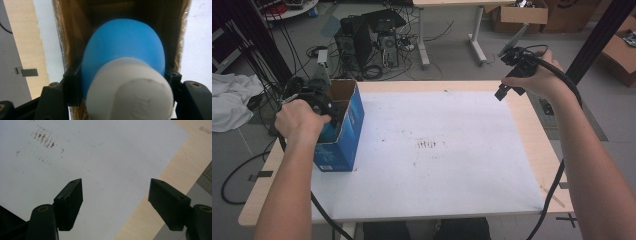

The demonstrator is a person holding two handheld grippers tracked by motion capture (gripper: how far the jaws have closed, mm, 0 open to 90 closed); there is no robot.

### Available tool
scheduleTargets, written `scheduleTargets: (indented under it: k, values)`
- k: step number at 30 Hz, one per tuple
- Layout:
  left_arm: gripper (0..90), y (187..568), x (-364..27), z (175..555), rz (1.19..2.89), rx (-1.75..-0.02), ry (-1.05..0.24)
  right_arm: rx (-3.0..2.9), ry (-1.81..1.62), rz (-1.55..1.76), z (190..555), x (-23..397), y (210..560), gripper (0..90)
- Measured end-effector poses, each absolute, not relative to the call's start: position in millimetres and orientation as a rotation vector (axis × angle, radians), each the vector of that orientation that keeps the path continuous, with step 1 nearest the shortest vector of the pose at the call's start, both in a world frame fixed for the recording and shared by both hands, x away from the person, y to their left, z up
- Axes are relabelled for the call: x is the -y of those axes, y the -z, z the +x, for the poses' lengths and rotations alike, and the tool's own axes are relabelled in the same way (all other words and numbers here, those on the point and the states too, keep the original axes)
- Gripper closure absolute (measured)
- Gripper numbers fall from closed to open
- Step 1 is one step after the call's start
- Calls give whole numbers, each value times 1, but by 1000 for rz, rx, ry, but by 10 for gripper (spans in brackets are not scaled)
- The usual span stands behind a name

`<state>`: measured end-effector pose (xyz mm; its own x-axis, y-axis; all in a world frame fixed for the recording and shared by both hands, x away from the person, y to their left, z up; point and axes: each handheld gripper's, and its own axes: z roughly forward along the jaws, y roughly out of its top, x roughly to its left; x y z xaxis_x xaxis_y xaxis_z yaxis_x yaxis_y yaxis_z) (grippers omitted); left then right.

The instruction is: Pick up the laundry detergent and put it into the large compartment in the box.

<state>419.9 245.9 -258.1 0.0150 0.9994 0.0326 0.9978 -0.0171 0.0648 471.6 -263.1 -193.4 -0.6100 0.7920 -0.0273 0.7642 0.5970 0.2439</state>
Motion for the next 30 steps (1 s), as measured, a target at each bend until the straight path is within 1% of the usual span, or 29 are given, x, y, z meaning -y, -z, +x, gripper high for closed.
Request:
scheduleTargets:
  k: [13, 30]
  values:
    - [374, 277, -247, 422, 2257, -2191, -86, -2688, -302, 1314, 472, 263, 194, 280]
    - [359, 279, -246, 422, 2245, -2206, -74, -2688, -303, 1318, 471, 264, 195, 279]
